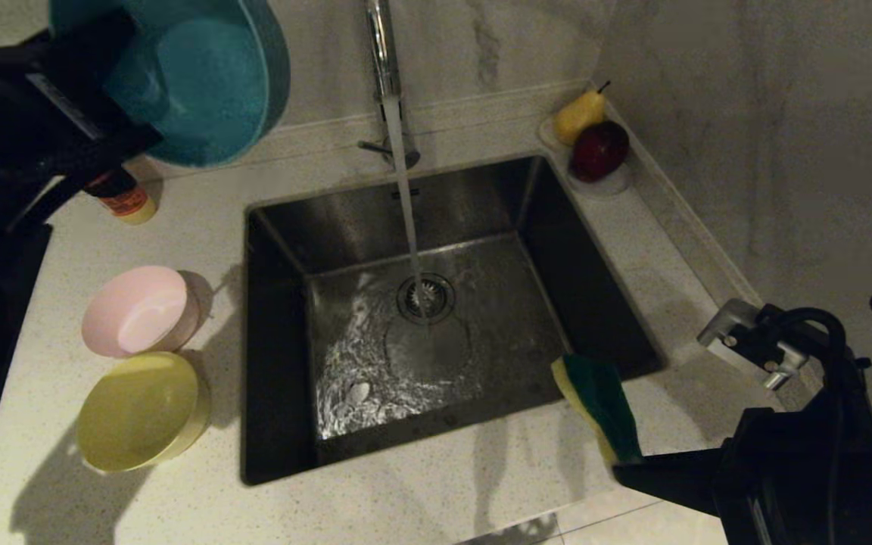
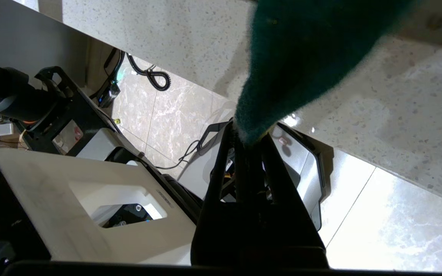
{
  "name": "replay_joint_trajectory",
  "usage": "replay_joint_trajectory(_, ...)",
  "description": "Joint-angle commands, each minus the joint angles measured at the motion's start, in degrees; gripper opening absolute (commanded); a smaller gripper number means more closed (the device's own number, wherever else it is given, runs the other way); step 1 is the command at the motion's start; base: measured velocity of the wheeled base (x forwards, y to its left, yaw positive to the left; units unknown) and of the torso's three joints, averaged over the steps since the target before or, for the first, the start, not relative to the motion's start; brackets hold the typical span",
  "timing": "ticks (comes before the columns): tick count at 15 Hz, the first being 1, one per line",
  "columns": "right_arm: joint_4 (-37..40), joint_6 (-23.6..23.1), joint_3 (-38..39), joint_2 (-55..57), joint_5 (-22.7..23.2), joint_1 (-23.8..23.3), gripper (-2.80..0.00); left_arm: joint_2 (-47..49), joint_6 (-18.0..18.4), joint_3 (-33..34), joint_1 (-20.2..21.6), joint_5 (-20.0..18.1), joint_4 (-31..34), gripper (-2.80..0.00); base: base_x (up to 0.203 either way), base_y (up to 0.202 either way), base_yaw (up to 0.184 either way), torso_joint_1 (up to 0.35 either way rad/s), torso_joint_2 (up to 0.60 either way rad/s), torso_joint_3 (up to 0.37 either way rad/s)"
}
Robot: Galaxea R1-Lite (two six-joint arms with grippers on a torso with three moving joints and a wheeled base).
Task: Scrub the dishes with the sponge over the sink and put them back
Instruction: Wash the bowl, then wipe the bowl
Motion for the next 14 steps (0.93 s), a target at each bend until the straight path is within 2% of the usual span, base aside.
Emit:
replay_joint_trajectory(1, 0.08, -0.07, -2.20, -0.86, 0.39, 0.02, -2.80, -0.09, -6.88, -0.74, -0.01, -0.23, 11.48, -2.80, 0.000, 0.000, 0.000, 0.000, 0.00, 0.000)
replay_joint_trajectory(3, 0.44, -0.14, -5.11, -1.17, 1.32, 0.07, -2.80, -0.35, -15.23, -1.51, -0.23, -1.37, 24.45, -2.80, 0.000, 0.000, 0.000, 0.000, 0.00, 0.000)
replay_joint_trajectory(4, 0.79, -0.12, -6.53, -1.35, 1.59, 0.25, -2.80, -0.46, -17.82, -1.66, -0.30, -2.40, 29.03, -2.80, 0.000, 0.000, 0.000, 0.000, 0.00, 0.000)
replay_joint_trajectory(6, 2.98, -0.17, -9.37, -1.68, 1.78, 1.48, -2.80, -0.44, -19.53, -0.84, -0.59, -3.44, 37.18, -2.80, 0.000, 0.000, 0.000, 0.000, 0.00, 0.000)
replay_joint_trajectory(8, 7.82, -0.09, -14.01, -1.74, 3.59, 2.82, -2.80, 1.58, -23.59, 0.51, -2.66, -3.77, 40.01, -2.80, 0.000, 0.000, 0.000, 0.000, 0.00, 0.000)
replay_joint_trajectory(10, 13.13, 0.89, -18.77, -0.97, 7.85, 3.32, -2.80, 4.15, -27.23, 0.66, -3.93, -3.58, 40.23, -2.80, 0.000, 0.000, 0.000, 0.000, 0.00, 0.000)
replay_joint_trajectory(14, 21.77, 5.07, -28.57, 3.60, 16.13, 3.36, -2.80, 7.43, -28.33, 1.15, -6.41, -3.07, 39.47, -2.80, 0.000, 0.000, 0.000, 0.000, 0.00, 0.000)
